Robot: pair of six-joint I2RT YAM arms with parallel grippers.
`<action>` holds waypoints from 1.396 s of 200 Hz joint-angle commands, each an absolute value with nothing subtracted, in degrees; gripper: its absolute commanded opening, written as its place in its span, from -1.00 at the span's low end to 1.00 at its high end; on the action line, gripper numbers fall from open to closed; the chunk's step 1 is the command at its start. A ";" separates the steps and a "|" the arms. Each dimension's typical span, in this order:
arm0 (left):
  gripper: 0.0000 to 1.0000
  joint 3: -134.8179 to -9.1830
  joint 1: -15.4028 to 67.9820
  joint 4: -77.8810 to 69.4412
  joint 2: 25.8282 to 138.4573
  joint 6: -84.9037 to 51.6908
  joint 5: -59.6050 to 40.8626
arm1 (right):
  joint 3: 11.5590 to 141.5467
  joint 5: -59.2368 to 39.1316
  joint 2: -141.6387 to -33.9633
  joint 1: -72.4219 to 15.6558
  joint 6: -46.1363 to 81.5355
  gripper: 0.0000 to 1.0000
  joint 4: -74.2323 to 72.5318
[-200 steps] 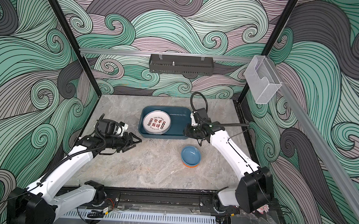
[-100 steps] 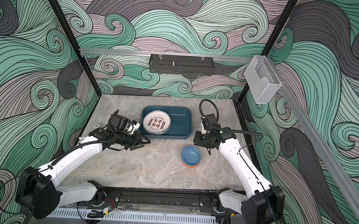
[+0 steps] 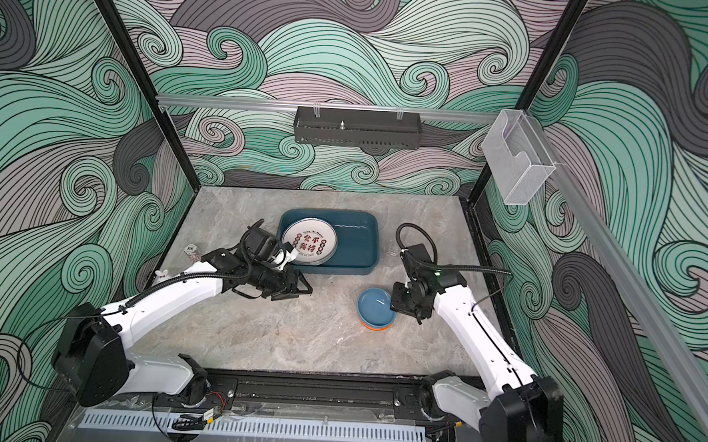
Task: Place the mixed dishes into the plastic bin
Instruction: 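Move the right gripper to the bowl stack and grip the blue bowl rim, then lift the blue bowl off the yellow and orange bowls with the right gripper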
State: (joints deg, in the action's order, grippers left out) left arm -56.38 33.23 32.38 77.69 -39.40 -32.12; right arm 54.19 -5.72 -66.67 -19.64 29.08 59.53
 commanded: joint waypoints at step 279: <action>0.11 -55.02 36.04 30.64 79.81 -39.90 -30.23 | 52.97 -7.39 -71.61 -19.42 28.62 -0.92 58.08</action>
